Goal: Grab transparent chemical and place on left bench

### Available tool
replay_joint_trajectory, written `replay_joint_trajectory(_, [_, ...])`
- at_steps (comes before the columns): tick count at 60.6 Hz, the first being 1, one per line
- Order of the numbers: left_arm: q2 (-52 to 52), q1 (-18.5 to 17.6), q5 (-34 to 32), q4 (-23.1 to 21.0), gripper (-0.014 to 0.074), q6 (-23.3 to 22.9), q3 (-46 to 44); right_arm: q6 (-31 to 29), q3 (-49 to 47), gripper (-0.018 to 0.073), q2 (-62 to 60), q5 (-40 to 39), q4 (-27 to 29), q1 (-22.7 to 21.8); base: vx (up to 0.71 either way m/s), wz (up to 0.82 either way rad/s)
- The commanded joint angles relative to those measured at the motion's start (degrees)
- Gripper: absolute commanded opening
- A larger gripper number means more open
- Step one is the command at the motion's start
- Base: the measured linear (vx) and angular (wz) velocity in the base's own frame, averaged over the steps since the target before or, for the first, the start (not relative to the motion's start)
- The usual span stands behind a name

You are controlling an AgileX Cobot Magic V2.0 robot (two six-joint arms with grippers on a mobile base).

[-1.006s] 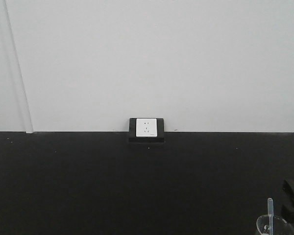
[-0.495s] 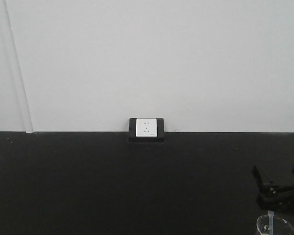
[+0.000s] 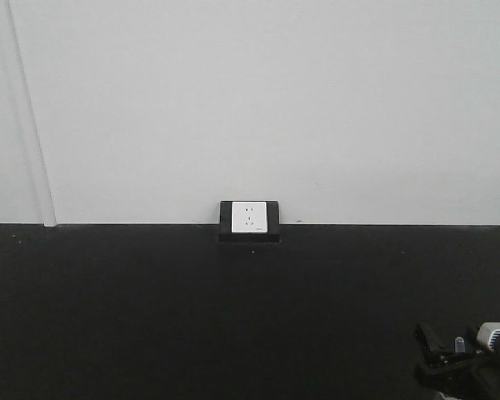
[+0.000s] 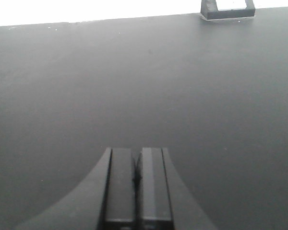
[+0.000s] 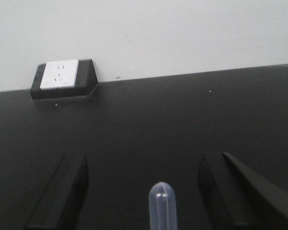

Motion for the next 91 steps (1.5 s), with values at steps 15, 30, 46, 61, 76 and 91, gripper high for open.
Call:
replay_joint_trajectory(15, [-1.1,-0.1,-4.5,0.0,-0.0004,-0.4,0.9,-2.1,-1.3,0.0186,-1.9,-3.4,-0.4,-0.2,0.0,0.0])
replay_joint_trajectory(30, [-1.1,-0.1,-4.5,0.0,-0.0004,-0.4,0.9,-4.2,-1.3,-0.0011,-1.9,-4.4,-0.5,-0.2,0.0,0.0])
replay_joint_trajectory(46, [-1.1,-0.1,-4.5,0.0,-0.0004,-0.4,0.9,-5.4,-1.3,-0.0006,-10.8,1.2,-0.5,-0.2,0.0,0.0])
replay_joint_trajectory(61, [-1.1,-0.1,-4.5,0.0,-0.0004,-0.4,0.9,-4.7,-1.3,-0.0004,-32.1,29.9,-2.1,-0.2,0.0,0.0])
replay_joint_trajectory(76, [-1.1,-0.1,-4.5,0.0,-0.0004,-0.4,0.9,-3.3,-1.3,-0.0004,-52.6,54.4,-3.1,-0.2,0.0,0.0])
replay_joint_trajectory(91, [-1.1,-0.1,-4.5,0.0,-0.0004,-0.4,0.9,-4.5,-1.3,-0.0004,-58.5,56.7,-2.6,-0.2,0.0,0.0])
